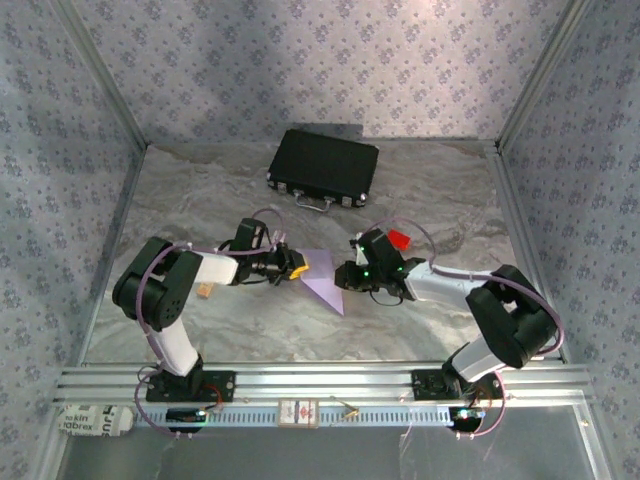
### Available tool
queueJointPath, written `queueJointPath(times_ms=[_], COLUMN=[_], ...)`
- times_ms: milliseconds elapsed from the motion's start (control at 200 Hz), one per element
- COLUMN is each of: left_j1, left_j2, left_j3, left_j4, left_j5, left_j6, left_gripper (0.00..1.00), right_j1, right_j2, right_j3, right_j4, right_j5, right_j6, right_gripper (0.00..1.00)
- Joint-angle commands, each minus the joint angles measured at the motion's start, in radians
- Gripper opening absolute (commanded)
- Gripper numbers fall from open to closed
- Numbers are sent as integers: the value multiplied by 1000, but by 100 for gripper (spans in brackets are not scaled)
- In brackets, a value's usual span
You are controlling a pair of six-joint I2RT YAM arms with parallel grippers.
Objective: Fold a paper plane with a square sheet of paper (pick it up from the middle)
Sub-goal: Fourth fold the wing at the center of the table.
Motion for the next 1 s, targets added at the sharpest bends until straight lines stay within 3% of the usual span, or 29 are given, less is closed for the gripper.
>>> queueJointPath(times_ms=[0, 175, 370, 665, 840, 994], left_j1=[-7, -22, -62, -128, -128, -121], left_j2=[-3, -50, -88, -111, -125, -123], left_j3=[-11, -48, -75, -93, -93, -87], left_j4=[50, 67, 97, 137, 120, 119], left_j5=[-18, -116, -218, -324, -315, -265], left_j6=[-17, -40, -74, -126, -118, -102], left_gripper=[7, 2, 0, 0, 21, 25], right_j1=[12, 67, 111, 142, 215, 350], right_j2=[-56, -129, -208, -298, -262, -192], right_j3=[21, 44, 0, -73, -77, -89], right_j4=[-119, -241, -232, -165, -97, -8], right_j5=[88, 255, 360, 386, 422, 576], right_j6=[-45, -113, -134, -168, -278, -441], right_gripper=[25, 38, 50, 57, 55, 54])
